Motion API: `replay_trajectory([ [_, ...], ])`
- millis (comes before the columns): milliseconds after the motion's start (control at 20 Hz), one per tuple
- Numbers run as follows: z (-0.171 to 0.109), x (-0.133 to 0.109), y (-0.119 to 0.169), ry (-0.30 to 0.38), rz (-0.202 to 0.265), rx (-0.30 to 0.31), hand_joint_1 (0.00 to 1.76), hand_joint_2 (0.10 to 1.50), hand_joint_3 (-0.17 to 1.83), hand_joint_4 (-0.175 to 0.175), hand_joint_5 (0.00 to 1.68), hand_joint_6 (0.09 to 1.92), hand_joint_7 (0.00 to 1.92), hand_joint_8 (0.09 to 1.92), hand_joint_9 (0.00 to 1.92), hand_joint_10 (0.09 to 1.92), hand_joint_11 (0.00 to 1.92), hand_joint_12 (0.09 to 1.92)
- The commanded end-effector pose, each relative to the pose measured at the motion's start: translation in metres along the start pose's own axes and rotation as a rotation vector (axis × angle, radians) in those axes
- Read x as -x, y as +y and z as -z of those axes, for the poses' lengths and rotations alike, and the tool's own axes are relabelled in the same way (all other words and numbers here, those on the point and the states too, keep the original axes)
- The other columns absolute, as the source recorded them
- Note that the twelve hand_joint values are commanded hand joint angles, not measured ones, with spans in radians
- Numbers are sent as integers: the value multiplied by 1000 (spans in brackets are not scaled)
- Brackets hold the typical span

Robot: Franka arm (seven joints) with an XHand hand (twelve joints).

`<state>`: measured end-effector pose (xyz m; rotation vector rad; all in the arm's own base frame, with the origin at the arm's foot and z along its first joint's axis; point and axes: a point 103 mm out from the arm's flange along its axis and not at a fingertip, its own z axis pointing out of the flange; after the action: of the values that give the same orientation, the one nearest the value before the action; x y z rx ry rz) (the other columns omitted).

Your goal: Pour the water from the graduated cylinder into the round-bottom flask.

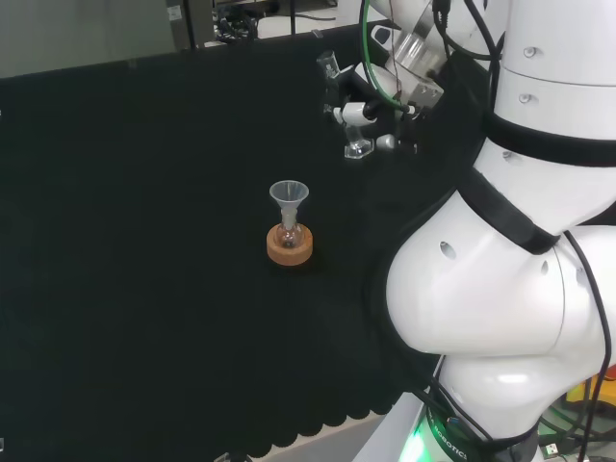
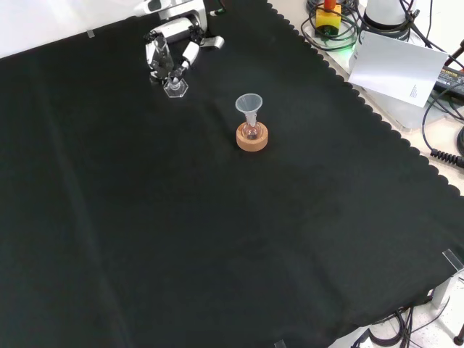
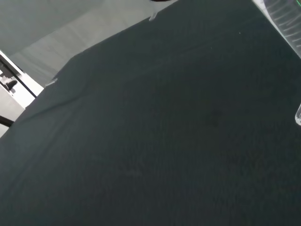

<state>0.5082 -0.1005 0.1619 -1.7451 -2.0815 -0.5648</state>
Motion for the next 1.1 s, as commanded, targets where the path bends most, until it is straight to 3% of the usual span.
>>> replay_trajectory([
  [50,9,-11,-34,-64,-2,-28,1143,1228,-175,-175,942,1104,1309,252,1460,87,1306,678],
  [300,10,-22,-65,-101,7,-68,1143,1228,-175,-175,942,1103,1306,249,1459,87,1306,677],
  [750,2,-47,-115,-316,91,-226,1143,1227,-175,-175,942,1103,1306,247,1458,87,1304,676],
  [1100,-10,-48,-138,-394,101,-320,1144,1227,-175,-175,943,1102,1307,245,1459,87,1303,676],
])
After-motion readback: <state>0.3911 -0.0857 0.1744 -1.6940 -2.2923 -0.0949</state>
